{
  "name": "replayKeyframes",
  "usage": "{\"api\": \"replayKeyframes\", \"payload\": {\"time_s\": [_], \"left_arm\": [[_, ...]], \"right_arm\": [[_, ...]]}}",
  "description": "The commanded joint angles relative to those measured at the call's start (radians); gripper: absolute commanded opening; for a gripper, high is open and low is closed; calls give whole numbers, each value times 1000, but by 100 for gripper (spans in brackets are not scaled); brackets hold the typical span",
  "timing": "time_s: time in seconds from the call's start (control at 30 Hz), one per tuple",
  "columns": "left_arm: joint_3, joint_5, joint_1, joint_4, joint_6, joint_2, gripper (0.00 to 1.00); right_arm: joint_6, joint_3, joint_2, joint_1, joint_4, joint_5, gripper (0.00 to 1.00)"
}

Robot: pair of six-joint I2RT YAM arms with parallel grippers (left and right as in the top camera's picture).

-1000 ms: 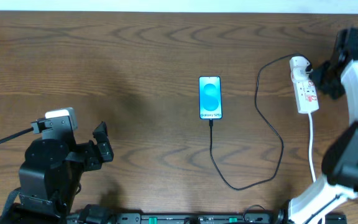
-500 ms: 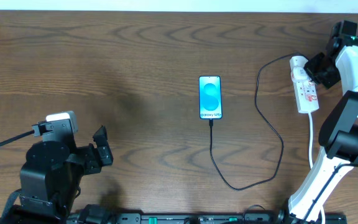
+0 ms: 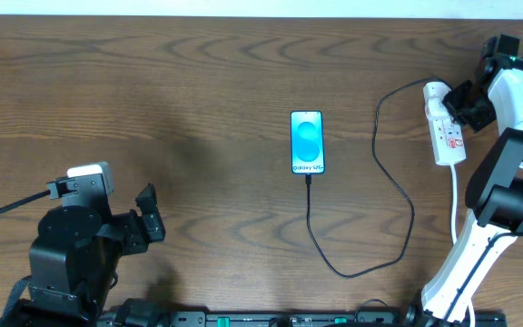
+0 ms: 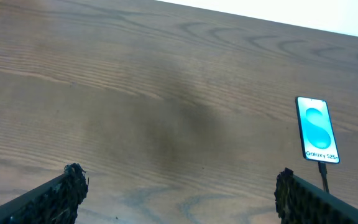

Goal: Plug charger to phone and switch on socket

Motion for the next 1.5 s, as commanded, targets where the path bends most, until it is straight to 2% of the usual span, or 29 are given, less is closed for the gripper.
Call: {"api": "replayKeyframes", "payload": {"time_s": [0.0,0.3,0.5,0.7,1.03,1.17,1.33,1.47], "left_arm": [[9,-13,3,-3,13,-7,98],[9,-13,3,-3,13,-9,98],[9,-13,3,-3,13,-23,98],[9,-13,3,-3,13,-82,98],[9,-13,3,-3,13,-210,98],[9,-13,3,-6,13,-235,98],[9,-13,3,-16,13,-242,98],[9,-13,3,-41,13,-242,98]], "right_arm": [[0,13,61,43,-5,-74,1],[-43,14,-38,69,11,-79,1],[-40,12,-26,83,23,-154,1],[-39,6,-16,126,23,-222,1],[-17,4,-16,195,-16,-221,1],[-16,4,-16,203,-25,-149,1],[-13,4,-16,178,-111,77,1],[-13,4,-25,145,-164,121,1]]}}
